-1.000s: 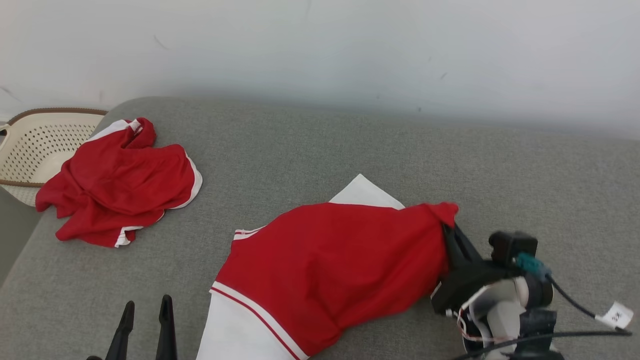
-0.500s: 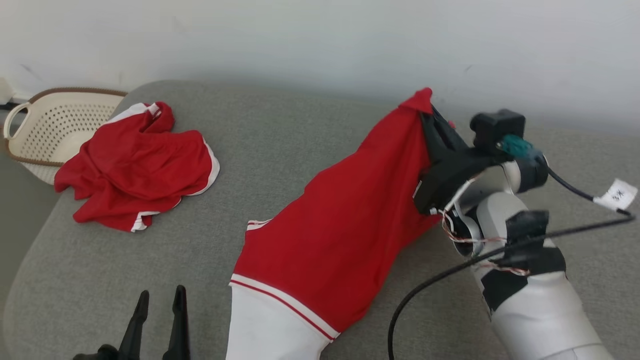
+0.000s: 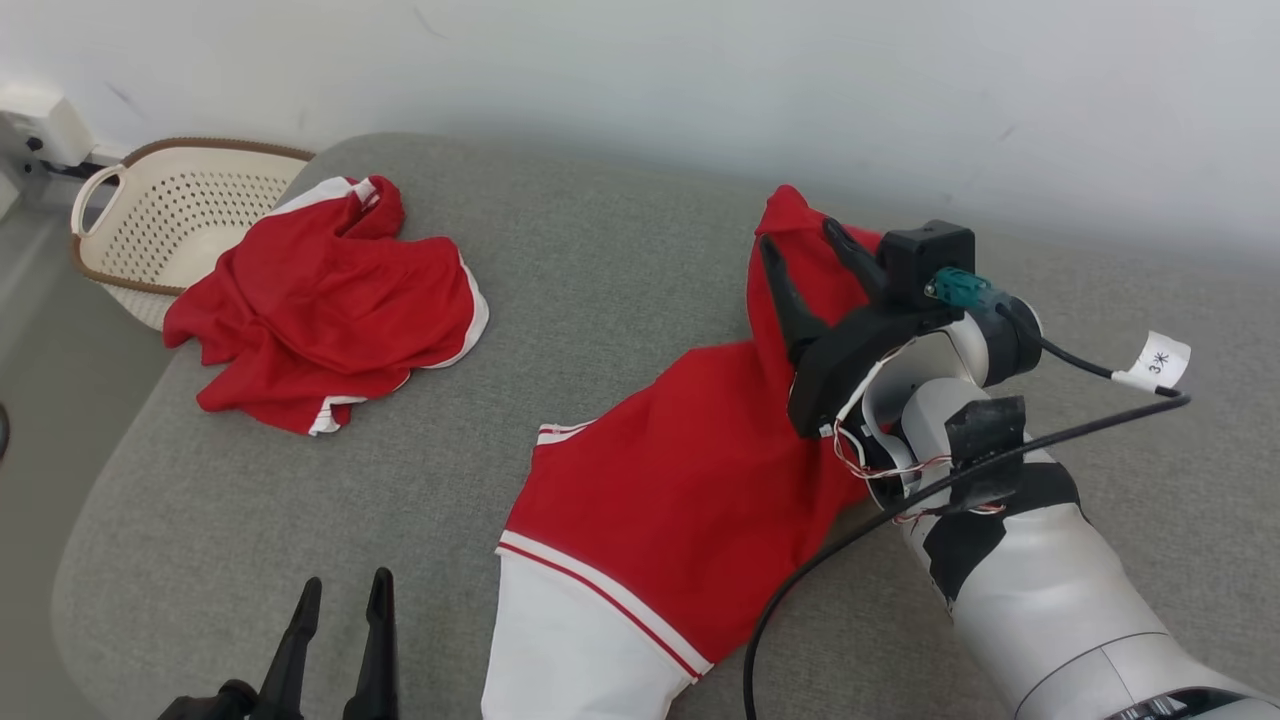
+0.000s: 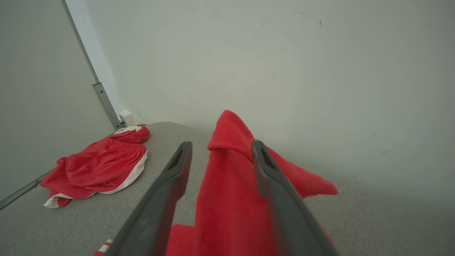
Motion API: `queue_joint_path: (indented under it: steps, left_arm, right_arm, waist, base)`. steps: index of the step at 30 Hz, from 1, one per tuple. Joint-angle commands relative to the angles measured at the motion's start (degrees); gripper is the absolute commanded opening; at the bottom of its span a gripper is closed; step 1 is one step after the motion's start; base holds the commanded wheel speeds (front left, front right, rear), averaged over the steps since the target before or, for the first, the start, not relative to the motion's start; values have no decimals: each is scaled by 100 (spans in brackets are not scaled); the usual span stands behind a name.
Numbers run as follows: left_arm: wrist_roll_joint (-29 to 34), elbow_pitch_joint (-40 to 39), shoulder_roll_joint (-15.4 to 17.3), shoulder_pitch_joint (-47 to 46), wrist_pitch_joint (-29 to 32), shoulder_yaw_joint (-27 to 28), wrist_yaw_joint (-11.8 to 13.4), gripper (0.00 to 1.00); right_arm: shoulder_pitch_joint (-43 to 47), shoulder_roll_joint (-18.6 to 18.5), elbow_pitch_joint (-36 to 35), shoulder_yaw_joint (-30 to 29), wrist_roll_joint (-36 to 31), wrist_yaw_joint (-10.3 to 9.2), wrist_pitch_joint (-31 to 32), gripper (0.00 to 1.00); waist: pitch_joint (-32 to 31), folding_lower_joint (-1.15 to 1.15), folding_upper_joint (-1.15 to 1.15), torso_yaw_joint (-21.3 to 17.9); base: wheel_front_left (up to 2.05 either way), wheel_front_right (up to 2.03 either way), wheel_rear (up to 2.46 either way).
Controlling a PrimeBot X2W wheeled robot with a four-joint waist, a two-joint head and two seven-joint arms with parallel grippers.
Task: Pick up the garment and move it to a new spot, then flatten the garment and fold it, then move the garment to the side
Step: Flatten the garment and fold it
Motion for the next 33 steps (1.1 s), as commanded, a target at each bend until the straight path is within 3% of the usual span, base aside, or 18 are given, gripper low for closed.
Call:
queue_joint_path:
  steps: [1, 9, 15, 25, 33]
  left_arm:
    - [51, 15, 7, 67, -20, 42, 4, 100]
    - [106, -37, -16, 141, -20, 166, -12, 100]
    - [146, -94, -27, 225, -20, 239, -6, 100]
    - [170, -211, -43, 282, -21, 333, -32, 100]
    - [206, -237, -53, 146, -21, 320, -57, 100]
  right_arm:
    - [38, 13, 87, 40, 88, 5, -89, 100]
    - [236, 24, 48, 36, 481, 5, -365, 100]
    - [825, -176, -437, -39, 605, 5, -447, 100]
    - [1872, -485, -783, -533, 321, 5, -415, 100]
    - [1848, -483, -490, -911, 107, 5, -159, 100]
  waist:
    - [-57, 0, -1, -77]
    - [-153, 0, -1, -322]
    - [-221, 0, -1, -458]
    - [-188, 0, -1, -553]
    - [60, 0, -1, -397]
  base:
    - [0, 0, 0]
    - [0, 0, 0]
    - [0, 0, 0]
    - [0, 0, 0]
    - [0, 0, 0]
